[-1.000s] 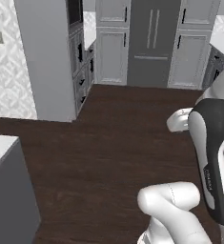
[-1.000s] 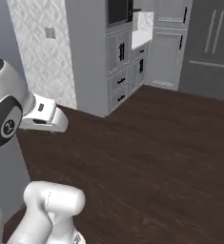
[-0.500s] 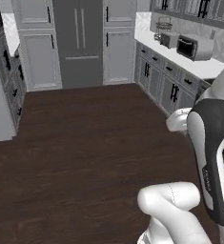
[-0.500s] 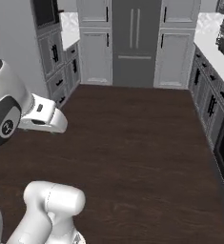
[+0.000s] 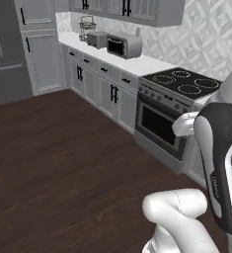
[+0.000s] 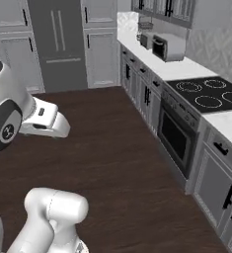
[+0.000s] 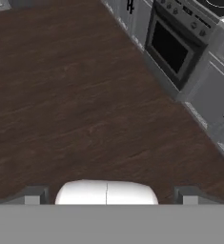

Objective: Gather all objects into one cabinet and sort the glasses and bowls to opposite sides.

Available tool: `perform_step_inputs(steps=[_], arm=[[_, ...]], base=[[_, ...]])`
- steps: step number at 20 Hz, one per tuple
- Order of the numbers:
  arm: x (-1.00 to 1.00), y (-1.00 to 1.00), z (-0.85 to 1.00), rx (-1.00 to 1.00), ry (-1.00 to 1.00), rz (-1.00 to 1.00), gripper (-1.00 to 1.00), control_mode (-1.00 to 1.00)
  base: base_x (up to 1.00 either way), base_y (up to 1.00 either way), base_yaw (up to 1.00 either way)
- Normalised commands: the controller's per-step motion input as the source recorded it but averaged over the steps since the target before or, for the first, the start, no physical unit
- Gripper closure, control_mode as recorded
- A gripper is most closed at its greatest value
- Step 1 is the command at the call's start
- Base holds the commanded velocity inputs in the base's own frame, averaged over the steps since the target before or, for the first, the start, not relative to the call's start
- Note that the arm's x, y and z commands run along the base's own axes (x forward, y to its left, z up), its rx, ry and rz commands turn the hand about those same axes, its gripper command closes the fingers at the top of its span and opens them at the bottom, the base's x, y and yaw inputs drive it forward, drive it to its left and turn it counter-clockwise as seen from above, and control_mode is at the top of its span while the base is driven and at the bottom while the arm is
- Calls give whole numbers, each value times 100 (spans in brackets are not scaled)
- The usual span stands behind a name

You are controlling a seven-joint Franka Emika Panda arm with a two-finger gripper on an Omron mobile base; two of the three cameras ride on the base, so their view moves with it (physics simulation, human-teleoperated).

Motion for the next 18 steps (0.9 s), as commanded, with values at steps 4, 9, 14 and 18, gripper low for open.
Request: perform_step_inputs(steps=[4,9,14,18], arm=[[0,0,0,0,0,0,-100,100],[0,0,0,0,0,0,-100,100],[0,0,0,0,0,0,-100,100],[0,0,0,0,0,0,-100,100]], base=[[0,2,-69],[0,0,-68],[0,9,-62],[0,16,-54]])
